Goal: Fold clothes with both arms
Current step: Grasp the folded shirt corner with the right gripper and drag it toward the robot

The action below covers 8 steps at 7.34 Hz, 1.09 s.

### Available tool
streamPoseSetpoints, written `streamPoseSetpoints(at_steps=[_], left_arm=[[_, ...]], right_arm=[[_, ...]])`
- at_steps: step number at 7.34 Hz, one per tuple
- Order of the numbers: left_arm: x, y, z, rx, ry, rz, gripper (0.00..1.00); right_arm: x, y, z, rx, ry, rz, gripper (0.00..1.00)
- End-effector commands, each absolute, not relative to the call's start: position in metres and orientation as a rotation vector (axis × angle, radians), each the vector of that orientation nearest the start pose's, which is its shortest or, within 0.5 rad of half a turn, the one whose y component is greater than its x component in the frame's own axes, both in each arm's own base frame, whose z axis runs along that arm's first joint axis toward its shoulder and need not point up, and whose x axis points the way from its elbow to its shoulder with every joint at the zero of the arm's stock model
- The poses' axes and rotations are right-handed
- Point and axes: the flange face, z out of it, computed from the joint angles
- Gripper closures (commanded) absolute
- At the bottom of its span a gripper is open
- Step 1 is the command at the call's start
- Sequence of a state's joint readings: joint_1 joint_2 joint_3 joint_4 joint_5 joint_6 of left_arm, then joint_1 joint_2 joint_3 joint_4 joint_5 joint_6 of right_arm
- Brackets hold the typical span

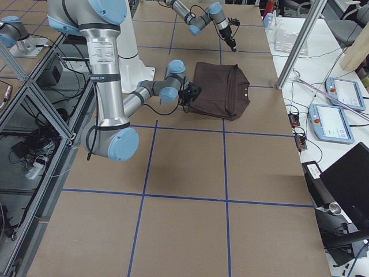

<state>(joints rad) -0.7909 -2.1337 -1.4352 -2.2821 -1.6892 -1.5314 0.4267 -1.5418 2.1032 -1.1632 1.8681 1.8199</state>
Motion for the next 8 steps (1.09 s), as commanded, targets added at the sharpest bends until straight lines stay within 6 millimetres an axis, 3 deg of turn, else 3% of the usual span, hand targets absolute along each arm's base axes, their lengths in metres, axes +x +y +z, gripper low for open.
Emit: streamPoseSetpoints(at_steps=[1,2,3,4,5,6,8], left_arm=[[0.410,-0.572,0.295,0.308,1.165,-0.619,0.64],[0.400,-0.554,0.291,0.256,1.203,-0.594,0.63],[0.399,-0.544,0.288,0.226,1.223,-0.585,0.61],[0.404,-0.523,0.282,0.184,1.252,-0.578,0.60],[0.414,-0.485,0.285,0.124,1.266,-0.570,0.60],[0.419,-0.452,0.287,0.058,1.276,-0.583,0.60],[0.462,-0.386,0.290,-0.067,1.179,-0.617,0.57]], right_arm=[[-0.369,-0.225,0.318,-0.526,-1.010,0.267,1.00],[-0.380,-0.193,0.315,-0.645,-0.979,0.158,1.00],[-0.405,-0.151,0.320,-0.696,-0.929,0.067,1.00],[-0.418,-0.150,0.335,-0.689,-0.896,0.080,0.01],[-0.418,-0.155,0.339,-0.681,-0.893,0.091,0.00],[-0.408,-0.175,0.338,-0.658,-0.915,0.131,0.00],[-0.385,-0.226,0.330,-0.596,-0.972,0.235,0.00]])
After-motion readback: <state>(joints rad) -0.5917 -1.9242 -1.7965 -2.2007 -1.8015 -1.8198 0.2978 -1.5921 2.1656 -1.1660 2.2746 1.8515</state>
